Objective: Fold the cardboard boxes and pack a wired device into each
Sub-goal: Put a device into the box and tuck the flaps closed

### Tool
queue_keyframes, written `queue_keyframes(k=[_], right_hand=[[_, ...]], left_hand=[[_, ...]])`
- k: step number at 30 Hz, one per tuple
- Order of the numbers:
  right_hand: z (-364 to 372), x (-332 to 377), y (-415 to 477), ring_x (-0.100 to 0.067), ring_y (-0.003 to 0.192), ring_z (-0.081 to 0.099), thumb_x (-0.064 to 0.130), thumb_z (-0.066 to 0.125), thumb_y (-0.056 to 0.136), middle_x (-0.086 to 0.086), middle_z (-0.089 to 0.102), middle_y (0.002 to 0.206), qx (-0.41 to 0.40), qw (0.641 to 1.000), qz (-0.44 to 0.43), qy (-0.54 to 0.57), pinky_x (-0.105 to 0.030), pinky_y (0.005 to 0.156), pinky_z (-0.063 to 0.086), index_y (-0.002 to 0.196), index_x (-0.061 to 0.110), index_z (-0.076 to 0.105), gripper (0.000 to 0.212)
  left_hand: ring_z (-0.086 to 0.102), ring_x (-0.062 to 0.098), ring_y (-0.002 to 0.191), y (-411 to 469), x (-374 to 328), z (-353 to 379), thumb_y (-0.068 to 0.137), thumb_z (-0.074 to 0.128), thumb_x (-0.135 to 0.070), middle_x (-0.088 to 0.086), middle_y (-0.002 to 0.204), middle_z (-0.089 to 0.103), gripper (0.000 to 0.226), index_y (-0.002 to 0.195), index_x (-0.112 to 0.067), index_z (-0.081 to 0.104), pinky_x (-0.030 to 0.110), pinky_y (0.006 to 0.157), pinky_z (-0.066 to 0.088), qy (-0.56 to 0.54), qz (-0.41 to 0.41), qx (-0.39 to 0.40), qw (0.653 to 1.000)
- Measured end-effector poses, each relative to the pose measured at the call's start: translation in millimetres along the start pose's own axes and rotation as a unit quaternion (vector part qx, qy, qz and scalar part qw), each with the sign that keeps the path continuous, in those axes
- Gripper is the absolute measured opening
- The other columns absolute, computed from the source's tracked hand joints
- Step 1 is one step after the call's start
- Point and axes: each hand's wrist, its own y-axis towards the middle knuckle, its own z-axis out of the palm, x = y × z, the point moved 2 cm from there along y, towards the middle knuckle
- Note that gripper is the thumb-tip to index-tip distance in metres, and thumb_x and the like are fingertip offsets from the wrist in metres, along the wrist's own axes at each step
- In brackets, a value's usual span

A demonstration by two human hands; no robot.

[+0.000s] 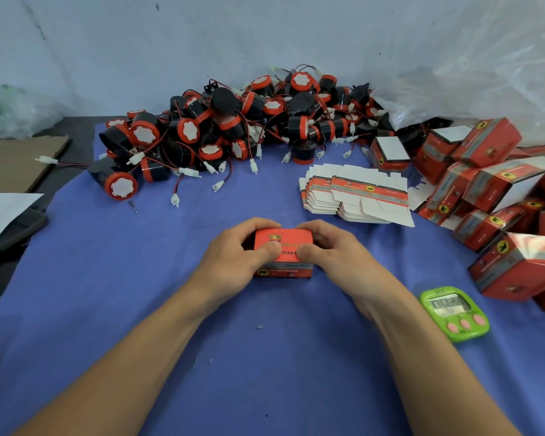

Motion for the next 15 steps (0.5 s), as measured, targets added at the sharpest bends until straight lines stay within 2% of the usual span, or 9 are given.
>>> queue_keyframes(k=[3, 6, 8, 10, 12, 13, 14, 15], right_hand=[[1, -1, -2, -0.014, 0.107, 0.07, 0.016, 0.065, 0.098, 0.007, 0.077, 0.109, 0.004, 1.0, 0.004, 0.007, -0.041, 0.105, 0.053, 0.113, 0.029, 0.068, 0.02], [2, -2, -4, -0.014, 0.104, 0.071, 0.017, 0.071, 0.096, 0.007, 0.077, 0.107, -0.007, 1.0, -0.005, -0.006, -0.043, 0.102, 0.055, 0.112, 0.03, 0.069, 0.02], [2, -1, -5, -0.017, 0.102, 0.072, 0.012, 0.074, 0.092, 0.004, 0.077, 0.104, -0.02, 1.0, -0.022, 0.007, -0.043, 0.099, 0.057, 0.109, 0.029, 0.071, 0.025], [3, 2, -7, -0.022, 0.104, 0.071, 0.0, 0.073, 0.086, 0.002, 0.076, 0.106, -0.035, 0.997, -0.066, 0.031, -0.04, 0.095, 0.06, 0.106, 0.027, 0.073, 0.034], [4, 6, -8, -0.014, 0.107, 0.07, -0.014, 0.064, 0.081, 0.006, 0.076, 0.112, -0.075, 0.99, -0.114, 0.042, -0.039, 0.092, 0.059, 0.098, 0.025, 0.076, 0.045], [5, 7, -8, -0.009, 0.11, 0.069, -0.018, 0.06, 0.079, 0.01, 0.075, 0.115, -0.093, 0.987, -0.128, 0.04, -0.036, 0.088, 0.058, 0.093, 0.025, 0.077, 0.049], [7, 7, -8, -0.006, 0.112, 0.068, -0.019, 0.058, 0.078, 0.013, 0.074, 0.118, -0.104, 0.985, -0.135, 0.035, -0.032, 0.084, 0.056, 0.092, 0.026, 0.078, 0.052], [8, 6, -7, -0.004, 0.114, 0.068, -0.017, 0.06, 0.076, 0.015, 0.073, 0.121, -0.108, 0.985, -0.134, 0.029, -0.028, 0.084, 0.055, 0.098, 0.028, 0.079, 0.054]], left_hand=[[0.066, 0.005, 0.11, -3, 2, -2, 0.103, 0.061, -0.037, -0.014, 0.12, 0.071, 0.025, 0.127, -0.04, 0.069, 0.029, 0.096, 0.053, 0.005, 0.004, -0.002, 1.0], [0.067, 0.008, 0.113, -4, -1, -1, 0.102, 0.064, -0.026, -0.01, 0.123, 0.07, 0.029, 0.129, -0.037, 0.068, 0.037, 0.1, 0.055, 0.013, 0.015, -0.007, 1.0], [0.068, 0.004, 0.109, -8, -2, 0, 0.099, 0.068, -0.023, -0.014, 0.119, 0.072, 0.03, 0.124, -0.041, 0.068, 0.037, 0.099, 0.056, 0.021, 0.039, -0.039, 0.998], [0.065, -0.002, 0.114, -11, -2, 2, 0.095, 0.074, -0.022, -0.023, 0.122, 0.07, 0.044, 0.129, -0.046, 0.063, 0.031, 0.101, 0.054, 0.024, 0.077, -0.072, 0.994], [0.058, -0.004, 0.124, -13, -1, 6, 0.091, 0.079, -0.024, -0.034, 0.134, 0.059, 0.067, 0.144, -0.05, 0.048, 0.026, 0.104, 0.048, 0.03, 0.083, -0.074, 0.993], [0.056, -0.003, 0.125, -12, -1, 7, 0.089, 0.081, -0.025, -0.034, 0.138, 0.053, 0.075, 0.149, -0.048, 0.042, 0.026, 0.105, 0.047, 0.03, 0.064, -0.063, 0.996], [0.056, 0.0, 0.125, -10, -1, 7, 0.088, 0.083, -0.024, -0.03, 0.137, 0.053, 0.075, 0.149, -0.045, 0.043, 0.028, 0.106, 0.048, 0.023, 0.045, -0.051, 0.997], [0.061, 0.003, 0.121, -7, 1, 5, 0.086, 0.084, -0.021, -0.025, 0.132, 0.06, 0.067, 0.141, -0.04, 0.052, 0.031, 0.106, 0.051, 0.016, 0.041, -0.04, 0.998]])
